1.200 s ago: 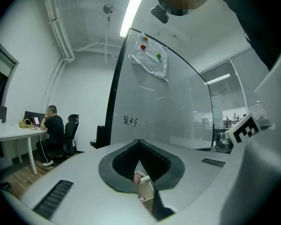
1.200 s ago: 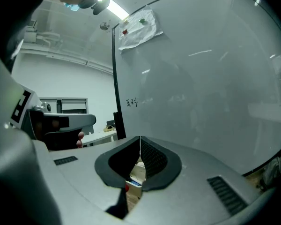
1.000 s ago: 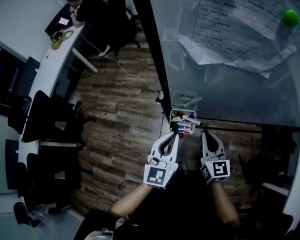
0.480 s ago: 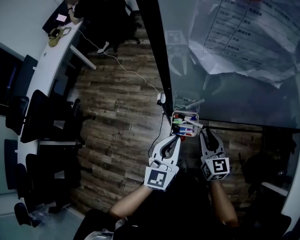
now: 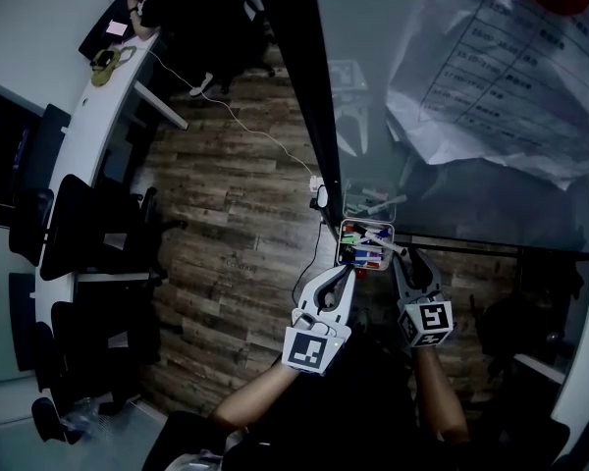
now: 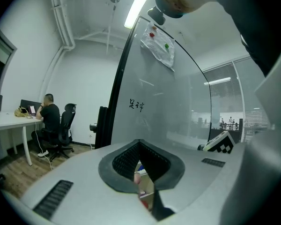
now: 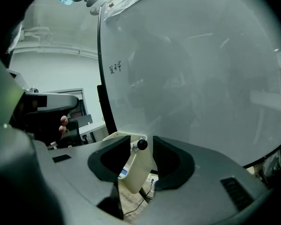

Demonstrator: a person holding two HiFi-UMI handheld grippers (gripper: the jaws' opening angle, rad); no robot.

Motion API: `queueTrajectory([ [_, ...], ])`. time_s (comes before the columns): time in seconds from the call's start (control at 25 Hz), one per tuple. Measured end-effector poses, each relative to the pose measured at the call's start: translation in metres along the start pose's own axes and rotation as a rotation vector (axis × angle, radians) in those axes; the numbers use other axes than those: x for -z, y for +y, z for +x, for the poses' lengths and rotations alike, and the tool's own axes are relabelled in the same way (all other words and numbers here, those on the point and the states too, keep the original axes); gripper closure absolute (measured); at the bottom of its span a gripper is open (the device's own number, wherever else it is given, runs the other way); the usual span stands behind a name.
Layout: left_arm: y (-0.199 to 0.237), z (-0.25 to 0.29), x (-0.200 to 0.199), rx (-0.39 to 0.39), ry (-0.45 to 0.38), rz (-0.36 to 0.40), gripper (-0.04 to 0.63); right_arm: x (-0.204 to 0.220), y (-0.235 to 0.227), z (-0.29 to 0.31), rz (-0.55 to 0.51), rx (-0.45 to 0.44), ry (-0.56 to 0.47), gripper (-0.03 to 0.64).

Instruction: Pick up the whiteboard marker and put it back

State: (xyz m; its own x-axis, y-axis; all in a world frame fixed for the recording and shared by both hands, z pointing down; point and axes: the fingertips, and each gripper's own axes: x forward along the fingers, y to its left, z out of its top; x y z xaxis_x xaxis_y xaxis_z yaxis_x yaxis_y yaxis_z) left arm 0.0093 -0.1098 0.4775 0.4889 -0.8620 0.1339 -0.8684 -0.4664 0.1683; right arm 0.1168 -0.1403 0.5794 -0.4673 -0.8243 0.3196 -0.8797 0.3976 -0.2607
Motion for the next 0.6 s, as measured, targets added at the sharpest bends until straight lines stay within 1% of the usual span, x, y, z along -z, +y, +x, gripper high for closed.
queueTrajectory([
  [0.28,0.000,0.000,0.002,0.011,0.004,0.004,0.587,0.011,0.004,0.012,0.005,-0.034,0.042,0.480],
  [0.52,0.001,-0.003,0.004,0.004,0.010,0.009,0.587,0.010,0.004,0.012,0.030,-0.031,0.027,0.483],
  [0.6,0.003,-0.005,0.004,0.000,0.011,0.010,0.586,0.010,0.003,0.012,0.028,-0.029,0.026,0.502],
])
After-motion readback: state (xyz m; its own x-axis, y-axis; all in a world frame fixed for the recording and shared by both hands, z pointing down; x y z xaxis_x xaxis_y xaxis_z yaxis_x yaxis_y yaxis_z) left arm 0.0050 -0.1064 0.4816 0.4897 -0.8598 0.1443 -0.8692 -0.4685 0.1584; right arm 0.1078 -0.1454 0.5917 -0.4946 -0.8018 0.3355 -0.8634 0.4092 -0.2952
